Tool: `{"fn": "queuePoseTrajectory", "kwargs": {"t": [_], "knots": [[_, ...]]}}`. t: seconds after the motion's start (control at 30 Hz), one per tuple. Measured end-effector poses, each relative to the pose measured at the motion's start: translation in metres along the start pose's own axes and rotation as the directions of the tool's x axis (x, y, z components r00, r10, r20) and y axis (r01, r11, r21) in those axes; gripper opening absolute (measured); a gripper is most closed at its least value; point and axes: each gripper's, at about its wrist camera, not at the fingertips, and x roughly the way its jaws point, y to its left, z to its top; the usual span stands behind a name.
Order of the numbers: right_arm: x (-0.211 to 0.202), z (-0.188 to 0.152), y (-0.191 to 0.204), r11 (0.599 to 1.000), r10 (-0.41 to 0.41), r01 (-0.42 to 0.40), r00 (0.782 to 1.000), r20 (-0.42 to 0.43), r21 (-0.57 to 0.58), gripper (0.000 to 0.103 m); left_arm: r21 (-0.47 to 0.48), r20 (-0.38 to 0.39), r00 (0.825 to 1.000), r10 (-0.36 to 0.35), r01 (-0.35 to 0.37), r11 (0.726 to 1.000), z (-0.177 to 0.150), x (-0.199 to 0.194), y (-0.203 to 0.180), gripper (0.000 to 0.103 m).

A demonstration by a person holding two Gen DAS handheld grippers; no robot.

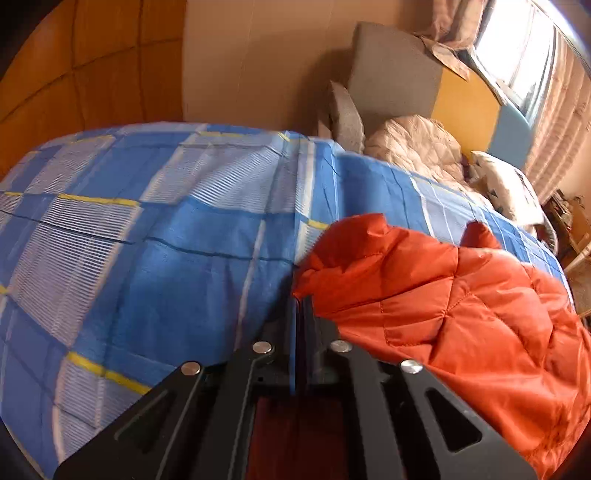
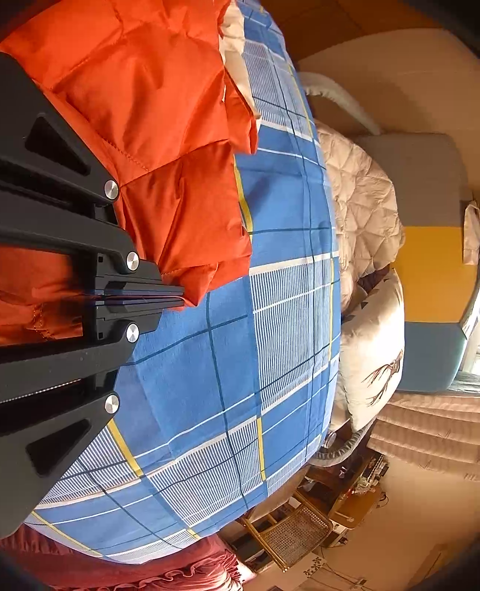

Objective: Fold large clothes
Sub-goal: 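Release the jacket with both grippers and smooth the folded stack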

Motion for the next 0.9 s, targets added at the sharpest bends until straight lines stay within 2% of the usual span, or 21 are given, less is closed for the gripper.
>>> {"fn": "queuePoseTrajectory", "kwargs": {"t": [0.03,0.1,0.13,0.2,0.23,0.27,0.33,0.5,0.67,0.9], "knots": [[-0.003,0.001,-0.002,1.0,0.006,-0.006,1.0,0.002,0.007,0.001,-0.01,0.016,1.0,0.003,-0.003,1.0,0.0,-0.008,0.0,0.025],[-0.012,0.001,-0.007,1.0,0.019,-0.019,1.0,0.013,0.022,0.001,-0.031,0.064,0.998,-0.001,0.003,1.0,0.001,-0.026,0.001,0.044],[-0.016,0.002,-0.008,1.0,0.017,-0.018,1.0,0.021,0.025,0.003,-0.028,0.09,0.996,-0.004,0.007,1.0,0.001,-0.037,0.0,0.044],[-0.031,0.002,-0.009,0.999,0.027,-0.029,0.999,0.043,0.041,0.029,-0.009,0.121,0.993,-0.017,0.018,1.0,0.001,-0.053,-0.007,0.045],[-0.038,0.001,-0.01,0.998,0.034,-0.036,0.998,0.053,0.049,0.056,0.001,0.14,0.99,-0.028,0.028,1.0,0.0,-0.062,-0.011,0.045],[-0.049,-0.001,-0.01,0.998,0.035,-0.039,0.996,0.08,0.057,0.062,0.011,0.157,0.986,-0.053,0.052,0.999,-0.001,-0.071,-0.018,0.045],[-0.069,-0.005,-0.006,0.997,0.051,-0.057,0.991,0.125,0.048,0.062,0.038,0.173,0.981,-0.09,0.085,0.996,-0.005,-0.085,-0.032,0.045],[-0.107,-0.024,0.021,0.987,0.158,-0.161,0.976,0.149,0.013,0.062,0.129,0.159,0.969,-0.191,0.172,0.977,-0.025,-0.1,-0.082,0.046],[-0.126,-0.046,0.045,0.973,0.228,-0.228,0.964,0.138,-0.014,0.062,0.178,0.131,0.963,-0.236,0.212,0.961,-0.046,-0.105,-0.114,0.046],[-0.136,-0.066,0.063,0.969,0.246,-0.243,0.96,0.133,-0.041,0.062,0.228,0.107,0.96,-0.258,0.229,0.946,-0.059,-0.105,-0.137,0.046]]}}
